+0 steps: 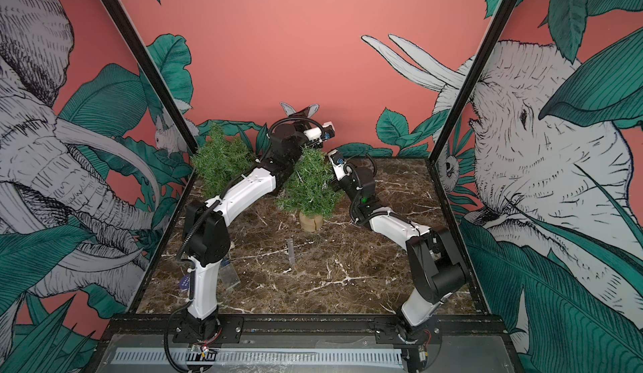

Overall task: Wrap string light around the christmas tree
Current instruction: Wrap the light string around the Christmas tree.

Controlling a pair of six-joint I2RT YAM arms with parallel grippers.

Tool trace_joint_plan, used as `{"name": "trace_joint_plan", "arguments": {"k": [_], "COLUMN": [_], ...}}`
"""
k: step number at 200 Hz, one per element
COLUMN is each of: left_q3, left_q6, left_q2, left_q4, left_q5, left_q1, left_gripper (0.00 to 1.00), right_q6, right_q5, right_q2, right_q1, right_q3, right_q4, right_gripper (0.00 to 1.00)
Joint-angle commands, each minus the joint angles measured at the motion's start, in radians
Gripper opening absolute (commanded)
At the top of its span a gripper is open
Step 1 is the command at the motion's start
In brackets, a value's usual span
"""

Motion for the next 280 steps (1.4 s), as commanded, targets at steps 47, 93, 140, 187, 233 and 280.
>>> {"name": "trace_joint_plan", "arguments": {"k": [47,93,140,187,233,280], "left_q3": [0.018,0.000,-0.031,-0.010,0.043,0.218], "left_q6": [-0.066,-0.224,-0.385,-0.535,-0.573,-0.518], "left_q2": [-0.089,-0.171,-0.273,-0.310,-0.341,-0.291], "left_q4": [-0.061,-0.194,-0.395,-0.650,-0.918,-1.353], "left_q5": [-0.254,-0.328,-0.289,-0.265,-0.095,-0.012], "left_q1": [0.015,0.021,0.022,0.023,0.026,0.035], "left_gripper": [1.00,1.00,0.98,0.97,0.94,0.99], "right_q6": [0.024,0.032,0.030,0.023,0.034,0.135], "right_q5": [-0.008,-0.014,-0.008,-0.018,-0.031,-0.067], "right_q2": [-0.022,-0.030,-0.030,-0.087,-0.145,-0.243], "right_q1": [-0.004,-0.001,0.003,0.005,0.004,0.004], "right_q3": [0.010,0.013,0.019,0.033,0.058,0.130], "right_q4": [-0.002,-0.025,-0.061,-0.122,-0.263,-0.528], "right_gripper": [0.00,0.00,0.12,0.25,0.40,0.47]}}
